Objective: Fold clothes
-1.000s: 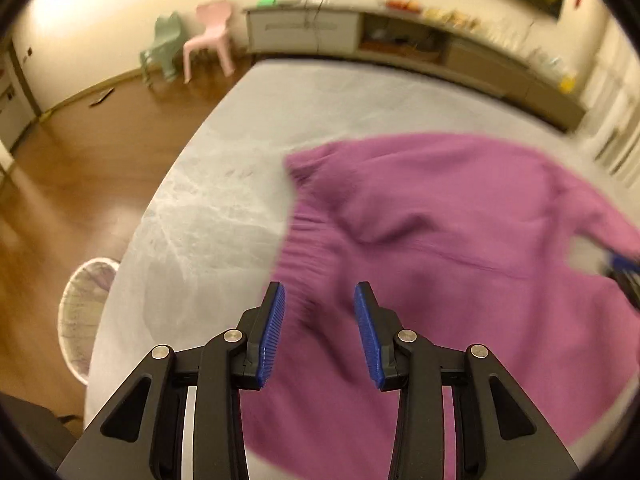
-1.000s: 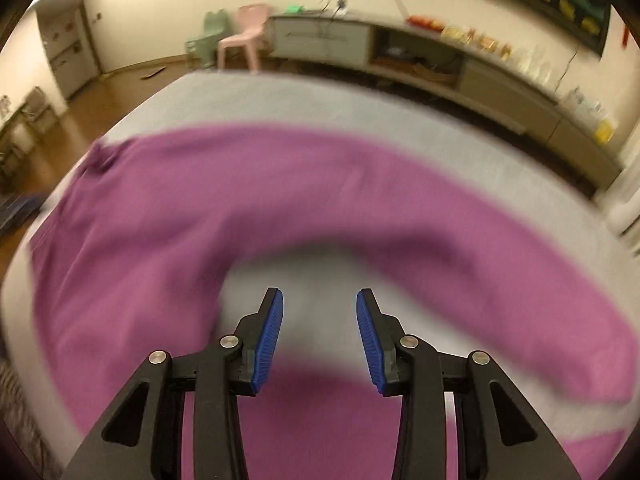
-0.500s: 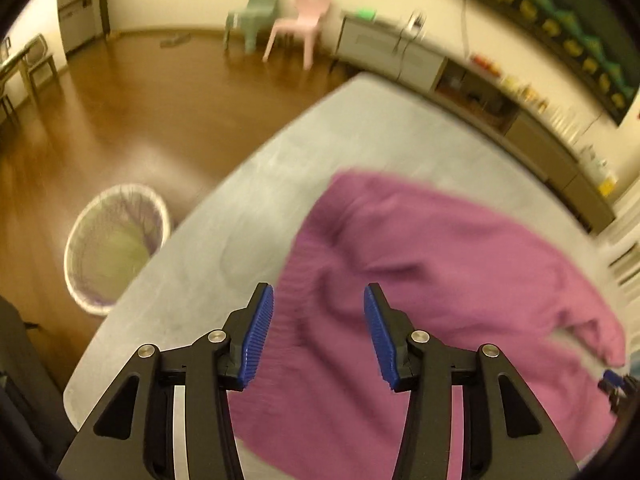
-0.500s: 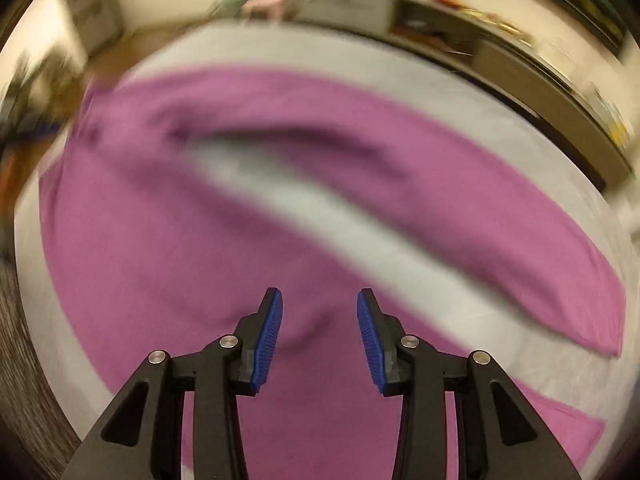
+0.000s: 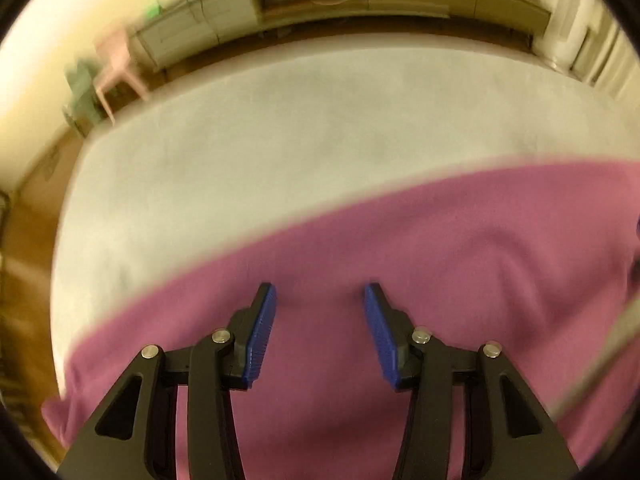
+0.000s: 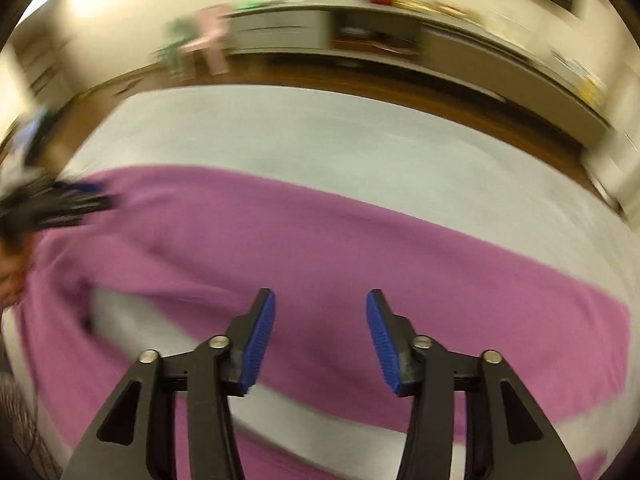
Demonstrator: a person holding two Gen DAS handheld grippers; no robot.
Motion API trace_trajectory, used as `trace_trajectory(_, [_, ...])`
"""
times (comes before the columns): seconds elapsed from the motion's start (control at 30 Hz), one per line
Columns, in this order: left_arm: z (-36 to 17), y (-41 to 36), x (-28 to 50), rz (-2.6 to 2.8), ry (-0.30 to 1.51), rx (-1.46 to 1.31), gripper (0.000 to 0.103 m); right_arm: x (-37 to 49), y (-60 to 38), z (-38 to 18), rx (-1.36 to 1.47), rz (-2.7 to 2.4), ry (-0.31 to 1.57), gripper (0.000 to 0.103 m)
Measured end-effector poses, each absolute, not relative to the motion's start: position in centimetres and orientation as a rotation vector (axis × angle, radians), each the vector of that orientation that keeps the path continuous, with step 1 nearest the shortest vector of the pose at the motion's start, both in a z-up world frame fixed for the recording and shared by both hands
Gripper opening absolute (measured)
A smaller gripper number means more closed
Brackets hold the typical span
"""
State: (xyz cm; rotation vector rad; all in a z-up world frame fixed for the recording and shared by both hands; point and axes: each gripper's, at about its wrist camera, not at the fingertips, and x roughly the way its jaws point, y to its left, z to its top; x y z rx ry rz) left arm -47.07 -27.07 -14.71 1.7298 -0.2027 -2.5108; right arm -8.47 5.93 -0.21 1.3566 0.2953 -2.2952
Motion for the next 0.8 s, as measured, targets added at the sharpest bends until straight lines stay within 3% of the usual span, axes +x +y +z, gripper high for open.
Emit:
trace_trajectory(0.13, [-14.3,-26.4,-50.0,-2.472,-0.252,1.715,0.050,-9.1,0.3,-3.1,1.311,-2.190,0.312,0.051])
trace_trajectory(0.2, [-14.3,-26.4,-51.3,-2.451,-0.298,1.702,0.050,-9.1,-1.4,-3.6,1.328,-2.123,0.324,0.045])
trace_trajectory(0.37, [-14.7,-27.5,-53.0,-2.410,-0.345,1.628,0.045,-5.5,0.5,-4.1,1.366,-2.026,0.514,0.044])
trace_trajectory(0.53, [-12.0,-28.8,-46.2,-2.659,-0.055,1.617,0.044,-8.4,0.9,-5.0,1.417,-2.080,0.444,0.044])
trace_trajectory(0.67, [-12.8,-27.0,-41.7,-2.673,-0.160,1.700,0.044,-14.4,-1.4,-6.7,1.450,-2.198,0.403,0.044])
trace_trajectory(0.8, [-14.8,-24.4,-38.0,-2.656,-0.422,1.724,0.041,-20.0,-3.5,-8.5,1.472,-2.318,0.399,0.046])
